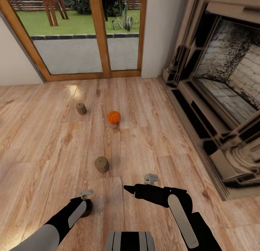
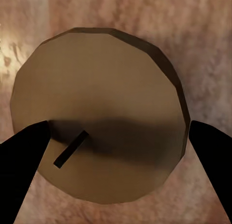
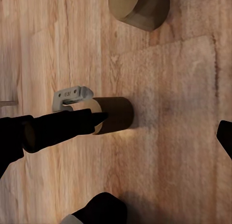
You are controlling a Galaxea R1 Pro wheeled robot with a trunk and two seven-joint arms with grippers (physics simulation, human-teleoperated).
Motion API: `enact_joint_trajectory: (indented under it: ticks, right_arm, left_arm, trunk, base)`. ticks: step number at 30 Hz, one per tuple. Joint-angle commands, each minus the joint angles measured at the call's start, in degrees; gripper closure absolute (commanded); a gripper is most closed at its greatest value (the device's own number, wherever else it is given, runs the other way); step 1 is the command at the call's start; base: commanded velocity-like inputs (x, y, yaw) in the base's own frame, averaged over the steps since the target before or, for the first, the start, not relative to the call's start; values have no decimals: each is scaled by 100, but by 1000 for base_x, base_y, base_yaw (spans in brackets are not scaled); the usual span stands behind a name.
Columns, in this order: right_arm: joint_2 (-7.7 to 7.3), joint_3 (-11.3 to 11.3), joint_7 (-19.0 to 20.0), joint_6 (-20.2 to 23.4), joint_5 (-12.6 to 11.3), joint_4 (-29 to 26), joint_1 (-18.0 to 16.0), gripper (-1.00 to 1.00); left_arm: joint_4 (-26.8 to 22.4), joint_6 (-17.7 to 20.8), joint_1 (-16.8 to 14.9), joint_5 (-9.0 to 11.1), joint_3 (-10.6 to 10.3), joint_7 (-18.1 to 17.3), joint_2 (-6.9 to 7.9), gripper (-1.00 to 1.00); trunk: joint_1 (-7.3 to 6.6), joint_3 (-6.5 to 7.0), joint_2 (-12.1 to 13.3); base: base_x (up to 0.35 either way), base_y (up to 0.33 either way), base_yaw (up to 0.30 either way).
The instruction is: Place each of the two pumpkins and all three candles from the living room inside a cabinet in the living room (use any cabinet), then make sure every cabinet is closed, and position the cauldron so it is next to a table in the living room.
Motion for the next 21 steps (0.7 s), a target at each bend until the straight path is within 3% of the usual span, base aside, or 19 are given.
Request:
enact_joint_trajectory:
  ticks: [1, 21]
  right_arm:
    - [3, -6, 48, 25, 52, -3, -2, -100]
    - [3, -15, 48, 25, 53, 6, -3, -100]
  left_arm:
    - [-13, 17, -1, 44, -46, 50, 12, 100]
    - [-22, -4, -1, 63, -37, 50, 23, 100]
  trunk:
    - [0, -4, -1]
    - [-3, 18, 0]
  base:
    - [0, 0, 0]
    - [0, 0, 0]
